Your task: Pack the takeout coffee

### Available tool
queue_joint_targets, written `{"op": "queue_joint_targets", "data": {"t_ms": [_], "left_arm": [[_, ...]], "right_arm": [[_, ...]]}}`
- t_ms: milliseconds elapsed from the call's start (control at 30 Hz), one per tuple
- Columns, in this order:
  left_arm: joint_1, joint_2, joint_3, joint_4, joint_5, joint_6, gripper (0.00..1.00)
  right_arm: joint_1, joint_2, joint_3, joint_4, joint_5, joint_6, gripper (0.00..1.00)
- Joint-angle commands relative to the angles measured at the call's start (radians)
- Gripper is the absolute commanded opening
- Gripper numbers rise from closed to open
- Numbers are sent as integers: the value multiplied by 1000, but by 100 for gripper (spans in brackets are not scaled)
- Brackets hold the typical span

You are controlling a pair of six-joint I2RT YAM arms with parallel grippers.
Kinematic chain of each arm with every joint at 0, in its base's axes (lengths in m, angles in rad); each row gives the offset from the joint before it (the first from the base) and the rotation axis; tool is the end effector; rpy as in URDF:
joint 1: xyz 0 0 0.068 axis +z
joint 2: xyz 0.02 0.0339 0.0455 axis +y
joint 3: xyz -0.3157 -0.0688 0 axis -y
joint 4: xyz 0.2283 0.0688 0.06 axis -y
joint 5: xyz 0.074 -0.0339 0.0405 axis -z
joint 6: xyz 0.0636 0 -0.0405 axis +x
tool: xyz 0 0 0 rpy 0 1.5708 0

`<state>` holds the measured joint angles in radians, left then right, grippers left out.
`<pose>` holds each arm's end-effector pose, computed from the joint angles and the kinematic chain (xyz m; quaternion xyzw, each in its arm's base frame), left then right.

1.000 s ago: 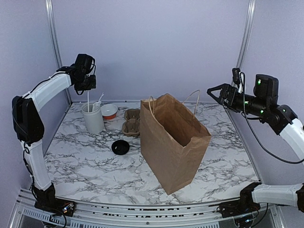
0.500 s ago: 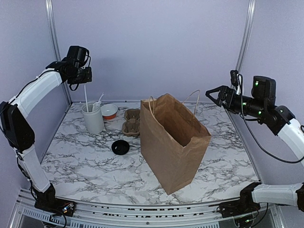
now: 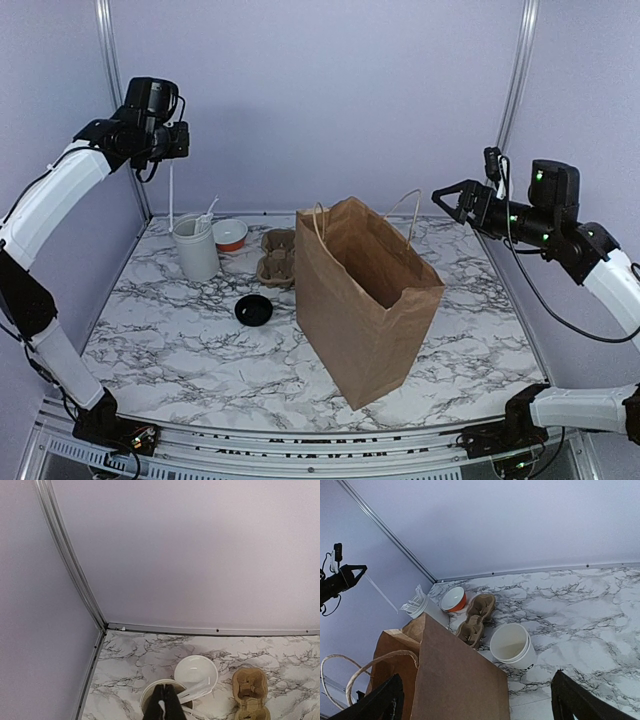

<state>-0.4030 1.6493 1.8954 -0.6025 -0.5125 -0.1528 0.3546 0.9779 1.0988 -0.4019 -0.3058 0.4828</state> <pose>0.3552 -0.1175 0.4969 -0.0444 0.8063 0.0487 0.5879 0.1737 0.0847 0.4251 -0.0408 0.7941 0.3527 0.4933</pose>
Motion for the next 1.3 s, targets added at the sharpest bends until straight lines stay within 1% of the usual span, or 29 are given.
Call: {"op": "queue_joint_targets", "data": {"t_ms": [0,100,200,500,633,733,867,900,967,1100,1267], "left_arm": [[-37,-75,29,40,-28,39,0],[-60,-122,23,68,-10,39,0],[-77,-162,13,103,52,21,0],[-143,-232,-7,236,351,-91,0],[-182,-231,-6,322,482,-141,0],[-215,-213,8,384,554,-179,0],[-266,-180,33,446,613,-208,0],[-304,-167,39,461,624,-213,0],[-338,-145,56,481,646,-222,0],[-410,-98,100,489,674,-219,0],[-482,-66,95,490,676,-203,0]], "right_arm": [[-8,-1,1,23,-1,7,99],[-8,-4,-1,20,2,7,99],[-9,-5,-5,20,4,8,99],[-8,-4,-11,25,2,13,99],[-8,-2,-16,29,1,14,99],[-9,-5,-23,31,2,16,99],[-8,-11,-30,31,4,19,100],[-9,-14,-30,31,5,19,100],[-8,-15,-31,29,5,19,99],[-8,-18,-33,25,8,16,99],[-8,-22,-41,25,12,16,100]]}}
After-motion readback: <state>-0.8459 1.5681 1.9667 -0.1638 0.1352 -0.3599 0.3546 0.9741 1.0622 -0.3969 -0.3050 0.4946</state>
